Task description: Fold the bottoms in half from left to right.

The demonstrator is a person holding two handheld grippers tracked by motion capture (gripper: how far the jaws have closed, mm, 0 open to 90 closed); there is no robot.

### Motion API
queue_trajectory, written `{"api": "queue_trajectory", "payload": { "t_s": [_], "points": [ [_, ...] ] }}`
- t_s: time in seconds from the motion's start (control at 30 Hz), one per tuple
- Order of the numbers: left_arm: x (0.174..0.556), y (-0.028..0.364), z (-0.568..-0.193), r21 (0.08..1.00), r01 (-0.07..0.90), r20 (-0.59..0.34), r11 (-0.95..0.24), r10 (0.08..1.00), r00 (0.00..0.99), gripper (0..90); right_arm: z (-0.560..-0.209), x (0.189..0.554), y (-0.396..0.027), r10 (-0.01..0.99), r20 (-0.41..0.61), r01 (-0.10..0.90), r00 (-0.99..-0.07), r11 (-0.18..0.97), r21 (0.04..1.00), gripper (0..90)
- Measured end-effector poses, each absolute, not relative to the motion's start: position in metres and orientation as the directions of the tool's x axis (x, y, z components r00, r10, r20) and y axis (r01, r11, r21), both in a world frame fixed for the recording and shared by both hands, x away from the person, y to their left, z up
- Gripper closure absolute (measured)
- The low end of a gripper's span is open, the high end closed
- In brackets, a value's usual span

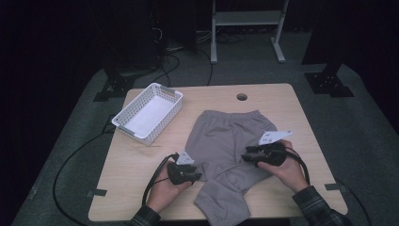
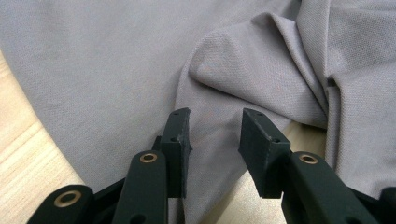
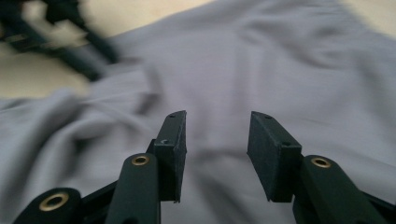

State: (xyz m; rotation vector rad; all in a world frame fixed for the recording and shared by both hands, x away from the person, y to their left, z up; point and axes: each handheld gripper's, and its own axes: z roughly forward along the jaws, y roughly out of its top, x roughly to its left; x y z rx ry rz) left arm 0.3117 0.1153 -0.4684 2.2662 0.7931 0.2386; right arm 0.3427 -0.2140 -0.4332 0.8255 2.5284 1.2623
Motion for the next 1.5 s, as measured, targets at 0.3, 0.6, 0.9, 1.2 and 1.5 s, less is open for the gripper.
{"api": "queue_trajectory", "payload": {
  "t_s": [0.3, 0.6, 0.9, 1.2, 1.5],
  "points": [
    [0.311, 0.114, -0.468, 0.682, 0.472, -0.051, -0.558, 0.608, 0.792, 62.2, -0.466, 0.33, -0.173, 0.452, 0.04, 0.359, -0.891, 0.649, 0.671, 78.2],
    [0.333, 0.113, -0.469, 0.688, 0.488, -0.046, -0.537, 0.638, 0.769, 62.4, -0.469, 0.354, -0.175, 0.535, -0.019, 0.382, -0.845, 0.627, 0.679, 83.6],
    [0.357, 0.12, -0.47, 0.704, 0.507, -0.027, -0.497, 0.695, 0.718, 62.9, -0.457, 0.38, -0.195, 0.636, -0.007, 0.426, -0.772, 0.525, 0.737, 85.4],
    [0.363, 0.132, -0.469, 0.698, 0.527, -0.012, -0.485, 0.728, 0.686, 62.7, -0.437, 0.376, -0.242, 0.708, -0.002, 0.434, -0.706, 0.435, 0.789, 84.4],
    [0.364, 0.135, -0.47, 0.703, 0.53, -0.013, -0.475, 0.736, 0.677, 62.7, -0.449, 0.376, -0.304, 0.827, -0.024, 0.534, -0.561, 0.384, 0.754, 83.5]
  ]
}}
